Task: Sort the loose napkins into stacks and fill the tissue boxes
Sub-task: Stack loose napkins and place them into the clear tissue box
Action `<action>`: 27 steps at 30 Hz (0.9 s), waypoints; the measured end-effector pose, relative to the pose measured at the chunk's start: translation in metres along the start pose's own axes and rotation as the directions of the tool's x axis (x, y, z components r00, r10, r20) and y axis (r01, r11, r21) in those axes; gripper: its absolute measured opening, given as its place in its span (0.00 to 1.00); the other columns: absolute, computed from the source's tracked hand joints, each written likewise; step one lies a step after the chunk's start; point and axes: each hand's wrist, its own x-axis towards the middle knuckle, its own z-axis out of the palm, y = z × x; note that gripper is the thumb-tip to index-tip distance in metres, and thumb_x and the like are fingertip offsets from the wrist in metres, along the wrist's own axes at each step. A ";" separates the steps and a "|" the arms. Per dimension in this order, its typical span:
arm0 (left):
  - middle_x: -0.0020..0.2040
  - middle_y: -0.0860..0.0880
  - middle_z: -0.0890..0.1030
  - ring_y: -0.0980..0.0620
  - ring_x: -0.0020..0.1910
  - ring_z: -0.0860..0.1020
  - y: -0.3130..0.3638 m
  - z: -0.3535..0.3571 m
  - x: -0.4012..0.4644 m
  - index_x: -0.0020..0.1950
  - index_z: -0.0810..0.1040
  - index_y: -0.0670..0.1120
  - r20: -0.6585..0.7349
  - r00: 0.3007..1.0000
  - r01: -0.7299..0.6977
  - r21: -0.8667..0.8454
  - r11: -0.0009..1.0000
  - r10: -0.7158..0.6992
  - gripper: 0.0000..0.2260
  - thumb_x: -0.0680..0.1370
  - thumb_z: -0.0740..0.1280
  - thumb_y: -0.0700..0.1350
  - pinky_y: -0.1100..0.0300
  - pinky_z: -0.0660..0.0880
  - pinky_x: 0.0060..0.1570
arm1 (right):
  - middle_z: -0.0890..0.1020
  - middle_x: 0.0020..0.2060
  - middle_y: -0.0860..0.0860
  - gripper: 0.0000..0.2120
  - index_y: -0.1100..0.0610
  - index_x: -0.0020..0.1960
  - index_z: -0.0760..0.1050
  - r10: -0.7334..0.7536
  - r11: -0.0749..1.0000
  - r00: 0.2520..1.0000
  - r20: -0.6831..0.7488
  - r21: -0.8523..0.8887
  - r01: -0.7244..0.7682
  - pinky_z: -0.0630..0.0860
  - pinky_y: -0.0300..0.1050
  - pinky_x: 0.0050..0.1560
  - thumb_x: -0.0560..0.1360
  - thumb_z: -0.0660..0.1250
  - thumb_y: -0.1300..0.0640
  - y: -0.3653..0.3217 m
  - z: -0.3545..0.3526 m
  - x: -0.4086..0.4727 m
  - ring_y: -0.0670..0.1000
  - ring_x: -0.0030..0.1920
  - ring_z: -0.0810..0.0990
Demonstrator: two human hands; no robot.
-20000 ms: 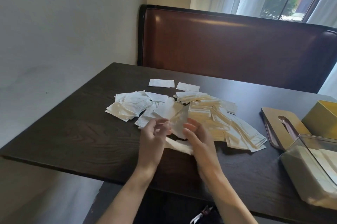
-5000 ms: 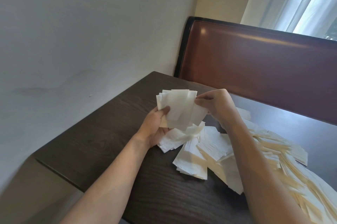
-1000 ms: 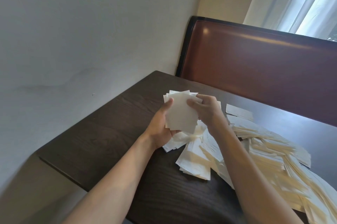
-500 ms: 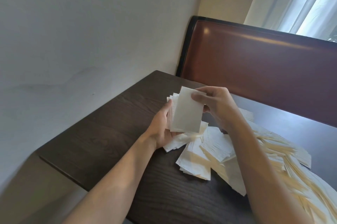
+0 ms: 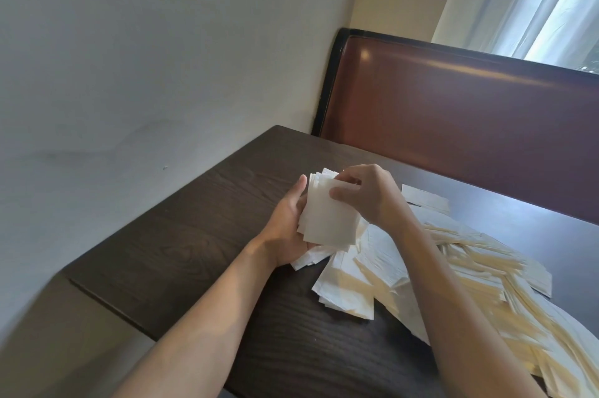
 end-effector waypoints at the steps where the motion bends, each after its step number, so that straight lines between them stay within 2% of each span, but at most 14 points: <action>1: 0.48 0.44 0.85 0.48 0.45 0.84 0.000 0.000 0.000 0.67 0.77 0.49 0.006 1.000 0.005 0.004 1.000 -0.005 0.27 0.83 0.50 0.65 0.55 0.81 0.42 | 0.75 0.47 0.47 0.10 0.56 0.55 0.82 0.011 1.000 1.000 0.007 -0.005 -0.011 0.64 0.34 0.37 0.75 0.72 0.56 0.001 0.000 0.000 0.49 0.48 0.72; 3: 0.48 0.44 0.85 0.48 0.45 0.84 -0.001 0.001 0.000 0.67 0.77 0.48 0.009 1.000 0.017 0.011 1.000 -0.017 0.28 0.83 0.50 0.65 0.56 0.81 0.43 | 0.74 0.49 0.48 0.11 0.55 0.56 0.81 0.024 0.999 1.000 0.015 -0.030 -0.024 0.64 0.38 0.37 0.75 0.72 0.53 0.002 -0.001 0.000 0.50 0.50 0.71; 5: 0.48 0.44 0.85 0.48 0.44 0.84 -0.001 0.000 0.000 0.66 0.78 0.47 0.007 1.000 0.025 0.002 1.000 -0.025 0.28 0.82 0.50 0.65 0.56 0.81 0.43 | 0.76 0.49 0.48 0.12 0.55 0.57 0.80 0.025 0.999 0.999 0.038 -0.034 -0.024 0.64 0.35 0.37 0.75 0.72 0.53 0.002 -0.002 0.000 0.50 0.50 0.72; 8: 0.48 0.43 0.85 0.47 0.45 0.84 -0.002 -0.001 0.002 0.65 0.79 0.47 0.007 1.000 0.022 -0.009 1.000 -0.022 0.28 0.82 0.51 0.65 0.55 0.80 0.44 | 0.77 0.44 0.47 0.08 0.57 0.52 0.81 0.029 0.999 0.997 0.067 -0.017 -0.028 0.65 0.36 0.35 0.76 0.71 0.55 0.002 -0.002 -0.001 0.50 0.46 0.74; 11: 0.52 0.43 0.85 0.47 0.48 0.84 -0.001 -0.003 0.003 0.68 0.77 0.47 -0.011 1.000 -0.020 -0.009 1.000 0.019 0.28 0.83 0.50 0.64 0.53 0.81 0.47 | 0.75 0.41 0.44 0.05 0.55 0.47 0.80 0.103 0.988 0.995 0.021 0.115 -0.104 0.69 0.39 0.31 0.75 0.72 0.54 0.004 -0.005 0.001 0.44 0.39 0.74; 13: 0.52 0.43 0.85 0.47 0.48 0.84 0.000 -0.002 0.003 0.66 0.78 0.48 -0.026 0.998 -0.052 -0.032 0.998 0.051 0.26 0.83 0.51 0.63 0.52 0.81 0.47 | 0.79 0.44 0.49 0.07 0.55 0.47 0.80 0.181 0.959 0.983 -0.034 0.230 -0.168 0.71 0.41 0.30 0.74 0.74 0.53 0.007 -0.008 0.003 0.47 0.38 0.77; 15: 0.52 0.44 0.86 0.47 0.48 0.85 0.000 -0.001 0.003 0.64 0.79 0.47 -0.024 0.998 -0.067 -0.048 0.997 0.066 0.25 0.83 0.51 0.62 0.53 0.81 0.46 | 0.82 0.47 0.54 0.09 0.57 0.50 0.81 0.232 0.941 0.972 -0.030 0.262 -0.216 0.74 0.44 0.29 0.74 0.74 0.52 0.012 -0.008 0.003 0.52 0.38 0.80; 18: 0.55 0.43 0.85 0.47 0.51 0.84 -0.001 0.000 0.002 0.64 0.79 0.47 -0.012 0.997 -0.073 -0.019 0.997 0.073 0.25 0.84 0.51 0.62 0.53 0.81 0.48 | 0.83 0.45 0.54 0.07 0.55 0.49 0.81 0.267 0.920 0.963 -0.027 0.305 -0.247 0.82 0.51 0.35 0.73 0.75 0.56 0.014 -0.006 0.002 0.57 0.42 0.84; 21: 0.54 0.43 0.84 0.48 0.50 0.83 -0.003 -0.002 0.004 0.64 0.79 0.46 -0.029 0.996 -0.086 0.033 0.996 0.087 0.23 0.84 0.54 0.59 0.54 0.81 0.47 | 0.82 0.45 0.51 0.12 0.53 0.53 0.80 0.218 0.936 0.970 -0.110 0.306 -0.176 0.75 0.38 0.27 0.71 0.77 0.59 0.014 -0.007 0.002 0.49 0.40 0.81; 23: 0.55 0.42 0.83 0.48 0.50 0.82 -0.003 -0.003 0.005 0.66 0.78 0.43 -0.034 0.995 -0.090 0.054 0.994 0.092 0.22 0.81 0.60 0.57 0.54 0.81 0.47 | 0.82 0.45 0.49 0.13 0.52 0.54 0.81 0.179 0.944 0.970 -0.162 0.308 -0.123 0.71 0.30 0.26 0.71 0.77 0.60 0.014 -0.008 0.002 0.45 0.40 0.80; 25: 0.56 0.42 0.82 0.46 0.52 0.82 -0.003 -0.004 0.004 0.66 0.78 0.43 -0.028 0.997 -0.075 0.066 0.995 0.077 0.23 0.76 0.66 0.55 0.52 0.81 0.49 | 0.83 0.45 0.47 0.11 0.52 0.52 0.83 0.122 0.951 0.974 -0.190 0.303 -0.060 0.73 0.29 0.32 0.71 0.76 0.60 0.011 -0.007 0.002 0.43 0.42 0.80; 27: 0.54 0.43 0.84 0.46 0.52 0.83 -0.003 -0.005 0.002 0.64 0.79 0.44 -0.001 0.997 -0.073 0.098 0.992 0.074 0.19 0.75 0.69 0.51 0.51 0.80 0.50 | 0.84 0.44 0.46 0.09 0.53 0.51 0.84 0.079 0.943 0.983 -0.167 0.333 -0.019 0.76 0.30 0.39 0.72 0.76 0.60 0.008 -0.003 0.002 0.42 0.44 0.82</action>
